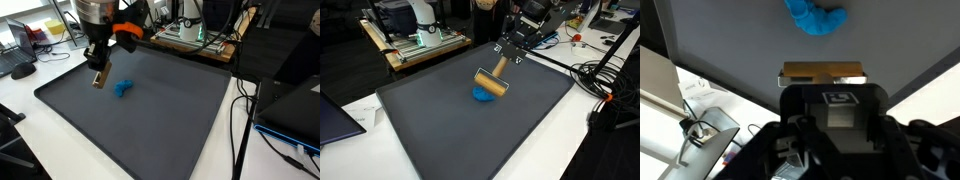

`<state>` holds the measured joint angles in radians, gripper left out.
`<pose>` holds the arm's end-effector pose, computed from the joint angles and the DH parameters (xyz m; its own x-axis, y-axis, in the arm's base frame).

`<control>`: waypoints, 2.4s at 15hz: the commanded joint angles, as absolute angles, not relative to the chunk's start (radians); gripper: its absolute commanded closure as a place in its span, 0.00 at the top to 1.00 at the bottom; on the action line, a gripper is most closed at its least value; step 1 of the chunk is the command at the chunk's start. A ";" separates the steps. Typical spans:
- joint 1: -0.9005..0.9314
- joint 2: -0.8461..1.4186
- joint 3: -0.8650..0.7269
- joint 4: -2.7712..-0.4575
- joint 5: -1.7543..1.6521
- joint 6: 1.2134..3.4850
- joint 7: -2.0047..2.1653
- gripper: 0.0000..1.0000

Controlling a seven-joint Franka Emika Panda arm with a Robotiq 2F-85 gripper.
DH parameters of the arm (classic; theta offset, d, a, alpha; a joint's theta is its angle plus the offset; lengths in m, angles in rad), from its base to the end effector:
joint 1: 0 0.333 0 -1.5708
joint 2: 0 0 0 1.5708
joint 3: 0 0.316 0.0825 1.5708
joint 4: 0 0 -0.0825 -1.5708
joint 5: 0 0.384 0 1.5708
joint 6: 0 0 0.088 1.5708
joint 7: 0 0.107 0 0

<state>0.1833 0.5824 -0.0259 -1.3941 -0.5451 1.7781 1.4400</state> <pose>0.6963 0.0685 0.3658 0.4580 -0.7637 0.4549 -0.8872 -0.3608 0.2876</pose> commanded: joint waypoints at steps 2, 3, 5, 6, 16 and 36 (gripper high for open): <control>0.078 0.450 -0.024 -1.553 -0.413 1.931 1.155 0.22; 0.054 0.436 -0.025 -1.570 -0.376 1.954 1.085 0.22; 0.011 0.413 -0.028 -1.597 -0.302 1.986 0.942 0.22; -0.008 0.404 -0.029 -1.606 -0.263 1.993 0.869 0.22; -0.162 0.406 -0.059 -1.548 0.107 1.926 0.252 0.22; -0.406 0.697 0.022 -1.200 0.435 1.668 -0.524 0.22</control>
